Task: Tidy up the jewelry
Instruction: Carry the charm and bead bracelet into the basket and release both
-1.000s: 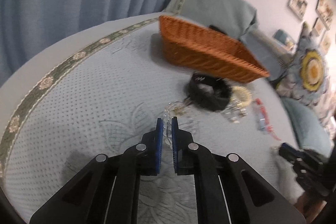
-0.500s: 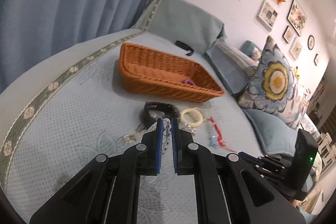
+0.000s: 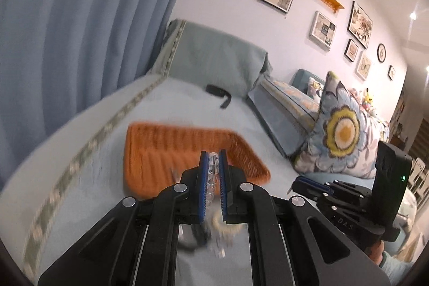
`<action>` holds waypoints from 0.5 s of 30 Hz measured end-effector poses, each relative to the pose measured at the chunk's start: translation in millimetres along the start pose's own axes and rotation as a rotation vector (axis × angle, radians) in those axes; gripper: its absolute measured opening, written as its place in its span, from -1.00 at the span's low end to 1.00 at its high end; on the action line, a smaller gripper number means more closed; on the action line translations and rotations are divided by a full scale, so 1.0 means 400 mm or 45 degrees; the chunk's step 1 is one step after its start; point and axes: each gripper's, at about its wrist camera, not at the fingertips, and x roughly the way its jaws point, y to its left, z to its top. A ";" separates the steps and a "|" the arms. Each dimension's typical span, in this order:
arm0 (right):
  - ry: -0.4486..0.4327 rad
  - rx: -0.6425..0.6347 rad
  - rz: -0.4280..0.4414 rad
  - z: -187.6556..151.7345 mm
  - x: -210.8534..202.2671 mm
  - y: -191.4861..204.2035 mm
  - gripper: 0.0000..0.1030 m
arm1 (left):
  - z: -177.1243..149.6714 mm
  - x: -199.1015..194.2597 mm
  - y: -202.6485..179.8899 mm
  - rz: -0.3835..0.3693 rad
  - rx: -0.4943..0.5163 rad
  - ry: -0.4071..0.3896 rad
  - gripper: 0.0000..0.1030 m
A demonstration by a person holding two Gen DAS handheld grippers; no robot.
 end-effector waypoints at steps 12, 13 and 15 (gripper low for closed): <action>0.287 0.190 0.069 0.108 0.371 -0.118 -0.83 | 0.051 0.303 0.069 0.096 -0.027 0.154 -0.89; 0.318 0.210 0.068 0.104 0.400 -0.127 -0.83 | 0.042 0.317 0.076 0.101 -0.029 0.171 -0.89; 0.357 0.229 0.071 0.091 0.429 -0.135 -0.83 | 0.019 0.347 0.093 0.113 -0.040 0.214 -0.89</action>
